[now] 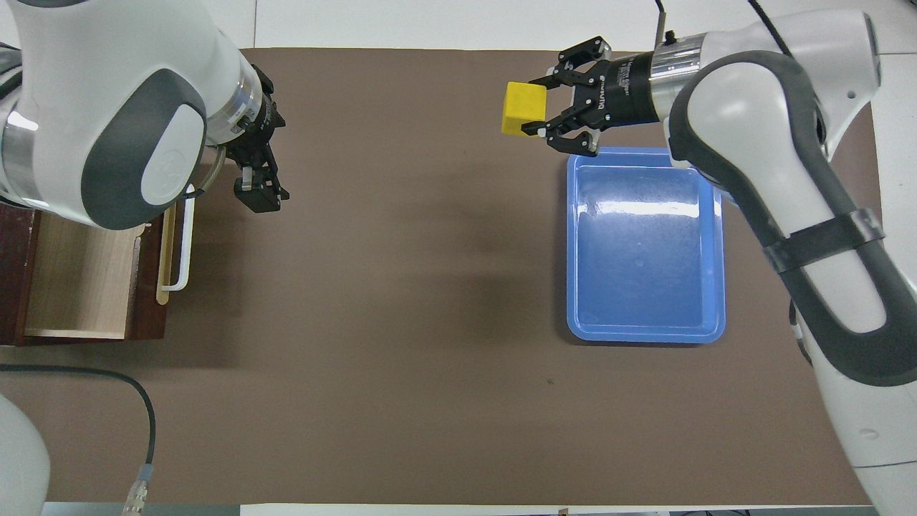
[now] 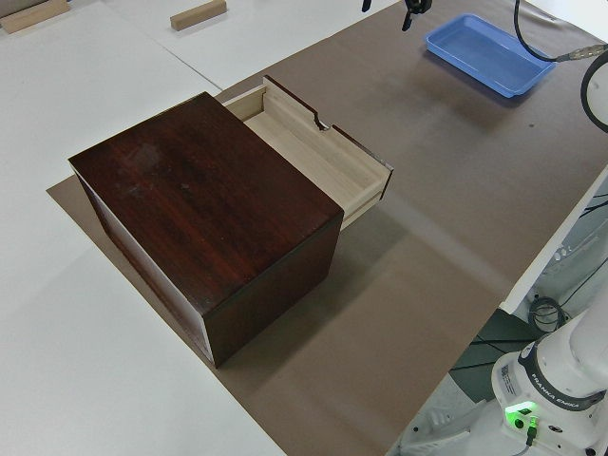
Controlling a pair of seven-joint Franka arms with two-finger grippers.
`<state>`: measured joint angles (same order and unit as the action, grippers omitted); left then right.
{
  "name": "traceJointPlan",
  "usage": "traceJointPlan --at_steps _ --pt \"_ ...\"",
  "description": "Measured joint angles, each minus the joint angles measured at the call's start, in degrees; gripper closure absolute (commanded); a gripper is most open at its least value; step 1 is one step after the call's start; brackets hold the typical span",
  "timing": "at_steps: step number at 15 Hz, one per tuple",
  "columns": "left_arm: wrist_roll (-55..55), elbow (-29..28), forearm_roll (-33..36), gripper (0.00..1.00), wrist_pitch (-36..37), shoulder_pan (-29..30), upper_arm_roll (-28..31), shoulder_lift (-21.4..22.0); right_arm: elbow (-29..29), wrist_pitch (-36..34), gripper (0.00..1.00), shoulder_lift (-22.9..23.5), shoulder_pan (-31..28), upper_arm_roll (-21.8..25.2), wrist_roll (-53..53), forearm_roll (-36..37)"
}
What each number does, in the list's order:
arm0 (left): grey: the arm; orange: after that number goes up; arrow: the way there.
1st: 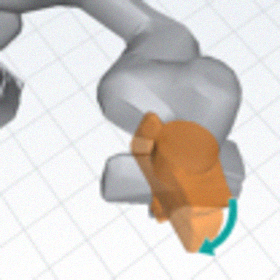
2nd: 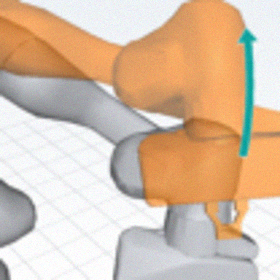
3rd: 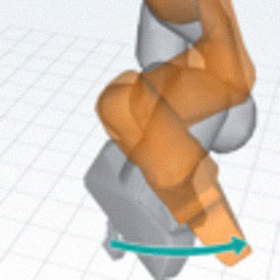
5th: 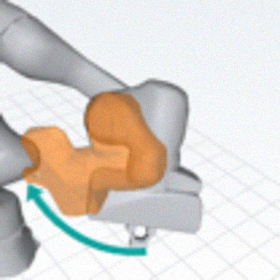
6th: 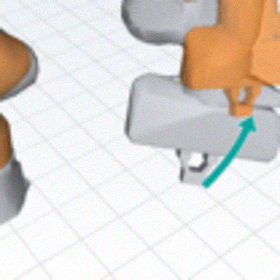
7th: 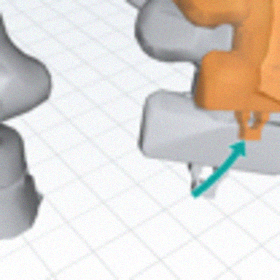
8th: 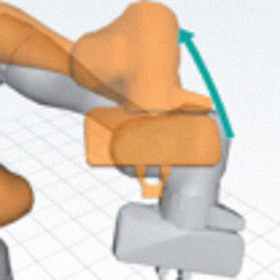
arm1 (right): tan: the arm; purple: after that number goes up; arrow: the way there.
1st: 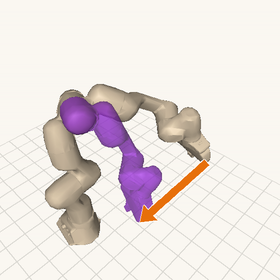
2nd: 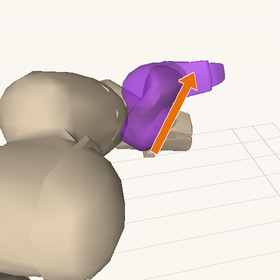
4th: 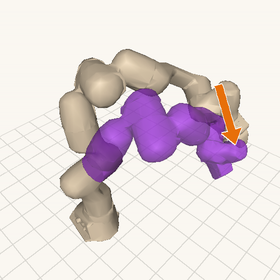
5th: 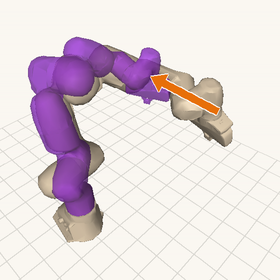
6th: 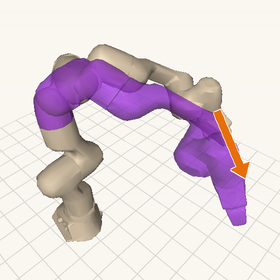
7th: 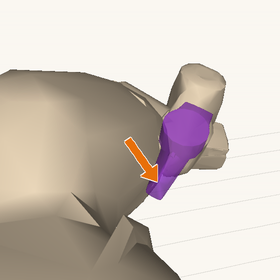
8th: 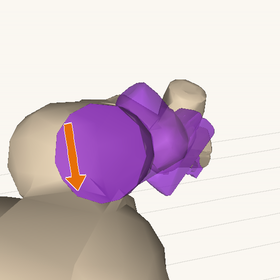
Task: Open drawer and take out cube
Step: 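Carry the cube over the tray with the right gripper while the left withdraws, then lower the cube into the blue tray and open the right gripper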
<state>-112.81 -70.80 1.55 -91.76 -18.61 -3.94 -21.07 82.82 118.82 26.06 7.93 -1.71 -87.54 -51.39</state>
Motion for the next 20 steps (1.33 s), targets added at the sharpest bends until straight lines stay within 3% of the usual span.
traceJointPlan --at_steps 4,10,13,16,20 --pt "3.91 -2.91 0.0 0.0 -3.93 2.76 0.01 0.59 3.49 -3.26 1.0 0.72 -6.09 0.05 8.23 0.0" --pt "8.15 -26.97 0.0 0.0 -22.51 5.28 0.27 9.21 9.26 -7.22 1.0 0.99 -11.94 0.13 20.59 0.0" --pt "11.57 -35.11 0.0 0.0 -28.16 7.78 0.36 13.01 11.55 -7.68 1.0 0.97 -12.33 0.08 24.25 0.0" --pt "12.95 -38.48 0.0 0.0 -30.23 8.97 0.39 14.86 14.68 -7.55 1.0 1.0 -12.42 0.17 27.98 0.0" --pt "13.24 -38.68 0.0 0.0 -30.46 9.07 0.34 15.09 17.5 -5.94 1.0 1.01 -13.02 0.36 30.66 0.0"
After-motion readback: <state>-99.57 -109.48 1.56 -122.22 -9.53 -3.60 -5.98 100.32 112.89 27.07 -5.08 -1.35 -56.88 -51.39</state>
